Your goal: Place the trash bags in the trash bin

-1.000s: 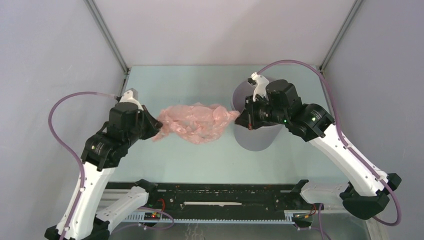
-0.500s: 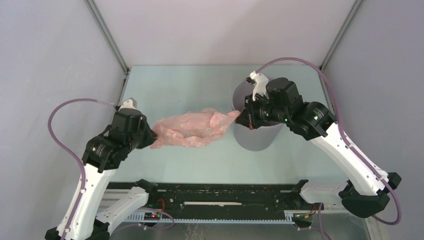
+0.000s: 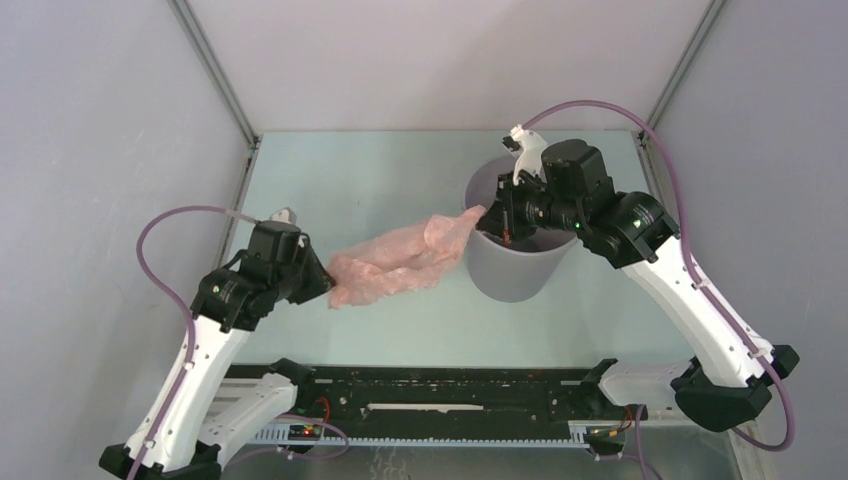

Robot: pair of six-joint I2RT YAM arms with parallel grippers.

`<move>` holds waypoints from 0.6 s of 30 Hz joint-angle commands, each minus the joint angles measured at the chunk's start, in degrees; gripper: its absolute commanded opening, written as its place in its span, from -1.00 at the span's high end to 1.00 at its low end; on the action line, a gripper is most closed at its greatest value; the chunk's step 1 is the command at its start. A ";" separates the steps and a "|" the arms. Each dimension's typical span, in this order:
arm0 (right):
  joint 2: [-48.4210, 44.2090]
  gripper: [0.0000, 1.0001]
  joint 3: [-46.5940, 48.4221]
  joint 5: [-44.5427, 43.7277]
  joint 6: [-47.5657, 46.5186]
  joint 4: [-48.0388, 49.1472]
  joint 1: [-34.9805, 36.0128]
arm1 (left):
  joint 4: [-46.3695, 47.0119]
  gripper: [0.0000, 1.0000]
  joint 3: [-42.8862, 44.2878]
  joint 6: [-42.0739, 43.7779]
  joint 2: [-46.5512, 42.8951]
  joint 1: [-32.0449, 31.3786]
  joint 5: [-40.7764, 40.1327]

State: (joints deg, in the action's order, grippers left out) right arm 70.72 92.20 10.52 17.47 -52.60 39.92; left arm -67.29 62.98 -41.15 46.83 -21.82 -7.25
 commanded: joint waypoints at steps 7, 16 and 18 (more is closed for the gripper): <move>5.27 1.00 2.68 11.60 -5.93 6.20 4.50 | 5.85 -0.70 7.11 15.15 -1.31 0.73 12.12; 16.59 1.00 8.89 12.33 -3.24 9.47 6.08 | 11.03 -0.96 14.03 22.74 1.52 0.54 27.00; 20.25 1.00 12.95 8.68 -0.48 9.16 7.67 | 17.42 -0.96 13.51 19.87 3.13 0.47 29.78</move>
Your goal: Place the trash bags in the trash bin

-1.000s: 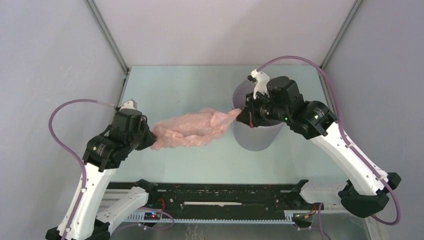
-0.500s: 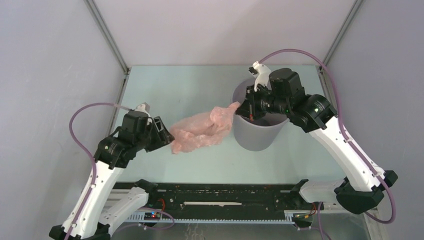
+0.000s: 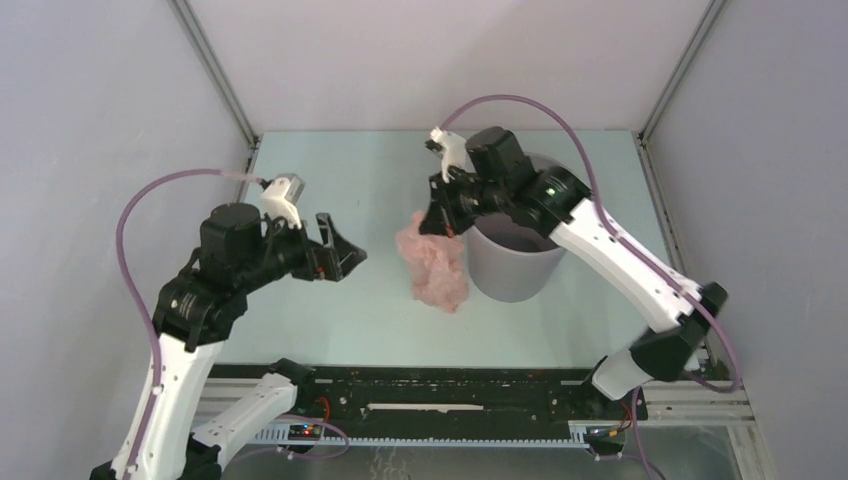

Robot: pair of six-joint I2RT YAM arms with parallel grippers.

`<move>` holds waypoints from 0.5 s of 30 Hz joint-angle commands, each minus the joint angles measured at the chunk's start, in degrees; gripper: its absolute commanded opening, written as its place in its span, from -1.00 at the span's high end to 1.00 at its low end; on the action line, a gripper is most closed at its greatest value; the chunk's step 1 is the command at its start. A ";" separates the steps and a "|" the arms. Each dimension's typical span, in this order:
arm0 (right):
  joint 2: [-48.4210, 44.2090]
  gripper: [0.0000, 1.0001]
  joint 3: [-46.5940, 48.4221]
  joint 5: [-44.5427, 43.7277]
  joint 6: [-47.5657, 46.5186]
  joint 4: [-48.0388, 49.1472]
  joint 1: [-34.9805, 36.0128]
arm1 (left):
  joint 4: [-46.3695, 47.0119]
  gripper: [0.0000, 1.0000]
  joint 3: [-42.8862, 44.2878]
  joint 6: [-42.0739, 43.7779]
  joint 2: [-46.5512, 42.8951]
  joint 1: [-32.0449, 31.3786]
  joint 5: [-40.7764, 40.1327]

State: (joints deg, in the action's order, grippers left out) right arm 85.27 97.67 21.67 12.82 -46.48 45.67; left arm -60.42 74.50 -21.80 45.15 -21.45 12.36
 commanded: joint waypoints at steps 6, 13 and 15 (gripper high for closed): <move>13.42 1.00 14.99 -10.73 23.87 -2.00 -0.53 | 30.69 -0.97 -8.92 -9.42 4.83 0.03 17.43; 13.63 1.00 13.00 -7.30 38.14 -0.65 -2.25 | 40.75 -0.97 -20.52 -16.09 6.11 -1.68 14.57; 12.65 1.00 11.92 -7.33 40.26 -0.54 -2.33 | 42.54 -0.91 -22.11 -17.74 6.27 -3.48 13.12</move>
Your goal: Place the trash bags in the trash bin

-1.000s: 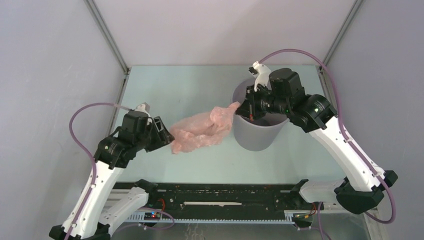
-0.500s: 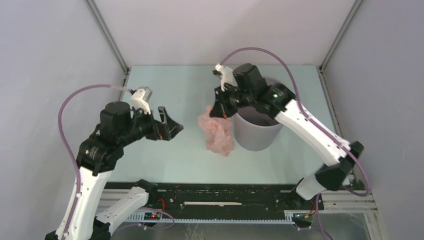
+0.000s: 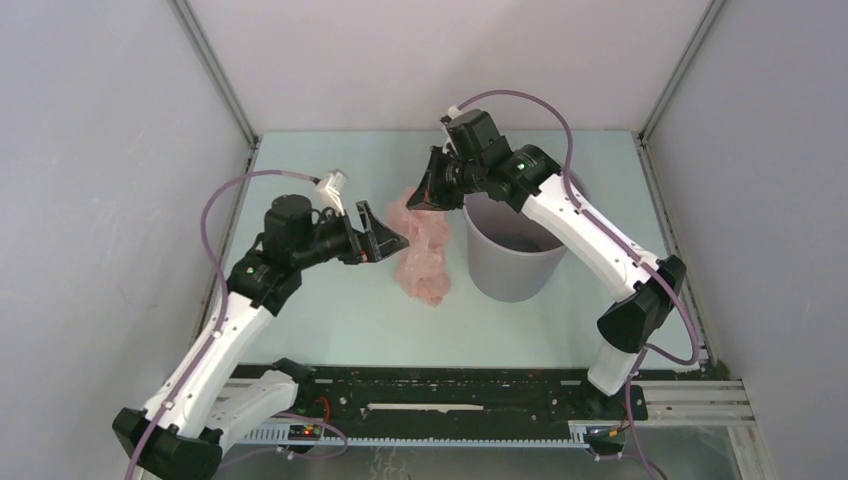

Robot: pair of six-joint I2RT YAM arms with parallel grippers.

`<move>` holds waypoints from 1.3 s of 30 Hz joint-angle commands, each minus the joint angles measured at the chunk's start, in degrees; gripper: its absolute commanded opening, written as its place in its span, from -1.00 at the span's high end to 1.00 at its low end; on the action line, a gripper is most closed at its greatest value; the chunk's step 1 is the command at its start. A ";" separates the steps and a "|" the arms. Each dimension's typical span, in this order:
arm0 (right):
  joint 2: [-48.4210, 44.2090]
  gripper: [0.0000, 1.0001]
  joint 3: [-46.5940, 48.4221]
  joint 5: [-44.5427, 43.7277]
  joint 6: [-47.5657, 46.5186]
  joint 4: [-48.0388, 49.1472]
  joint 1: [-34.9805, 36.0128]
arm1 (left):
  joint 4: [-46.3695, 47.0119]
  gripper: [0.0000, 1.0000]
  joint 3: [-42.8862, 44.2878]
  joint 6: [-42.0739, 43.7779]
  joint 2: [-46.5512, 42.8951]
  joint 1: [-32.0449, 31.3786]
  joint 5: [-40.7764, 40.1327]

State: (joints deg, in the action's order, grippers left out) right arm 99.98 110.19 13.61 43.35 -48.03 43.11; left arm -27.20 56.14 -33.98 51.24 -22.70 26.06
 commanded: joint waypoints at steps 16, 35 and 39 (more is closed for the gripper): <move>-11.01 1.00 -10.10 1.96 15.57 8.04 -0.65 | 0.96 -0.77 -1.99 0.44 9.57 -9.90 -16.96; -8.48 1.00 -2.81 11.21 -10.08 1.99 -8.21 | -15.31 0.97 -6.50 6.92 -8.92 5.82 -3.27; -7.41 1.00 -2.51 20.41 -14.78 1.72 -8.45 | -18.03 1.00 -3.84 8.39 -10.96 5.82 -1.16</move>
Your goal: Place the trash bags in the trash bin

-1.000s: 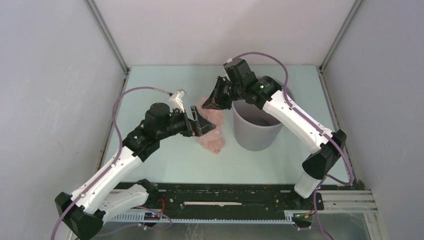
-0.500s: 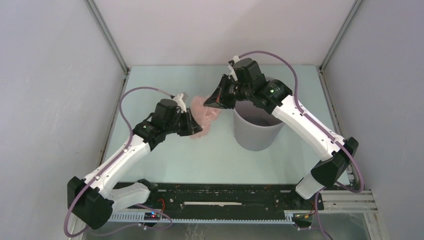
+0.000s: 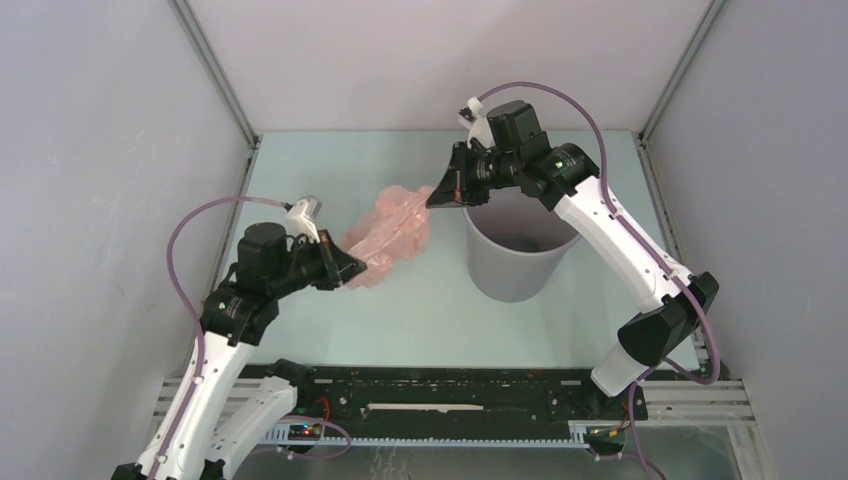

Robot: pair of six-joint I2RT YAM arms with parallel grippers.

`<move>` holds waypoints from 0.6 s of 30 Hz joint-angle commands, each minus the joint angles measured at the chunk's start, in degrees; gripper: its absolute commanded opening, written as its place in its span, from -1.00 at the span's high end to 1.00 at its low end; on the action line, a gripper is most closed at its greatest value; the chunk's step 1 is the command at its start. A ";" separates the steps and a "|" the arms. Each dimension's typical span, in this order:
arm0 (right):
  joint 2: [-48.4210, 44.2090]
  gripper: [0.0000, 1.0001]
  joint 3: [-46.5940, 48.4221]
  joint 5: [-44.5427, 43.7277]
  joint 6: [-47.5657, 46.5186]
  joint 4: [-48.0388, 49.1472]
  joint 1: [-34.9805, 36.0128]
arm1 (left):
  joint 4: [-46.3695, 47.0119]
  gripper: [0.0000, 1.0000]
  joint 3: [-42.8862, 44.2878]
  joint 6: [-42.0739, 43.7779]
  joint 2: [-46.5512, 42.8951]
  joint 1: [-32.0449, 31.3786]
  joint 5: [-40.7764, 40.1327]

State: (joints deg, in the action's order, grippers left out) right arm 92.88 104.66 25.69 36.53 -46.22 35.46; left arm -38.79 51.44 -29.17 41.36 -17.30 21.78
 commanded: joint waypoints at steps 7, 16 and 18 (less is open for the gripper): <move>-3.72 -0.04 -0.50 15.90 -12.93 1.47 0.26 | -4.92 1.00 3.28 4.15 -0.76 0.42 13.73; -10.04 -0.47 -11.97 13.88 -9.78 7.79 2.68 | 2.65 1.00 -0.12 -0.08 -0.94 0.51 20.24; -9.73 -0.49 -12.18 13.30 -10.08 7.98 3.54 | 3.47 1.00 -0.48 -0.31 -1.11 0.51 21.60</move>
State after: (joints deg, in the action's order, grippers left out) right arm 84.09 93.86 39.44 26.06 -42.17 37.56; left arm -40.66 51.44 -27.75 41.23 -17.21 37.78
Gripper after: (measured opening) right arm 0.735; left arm 0.007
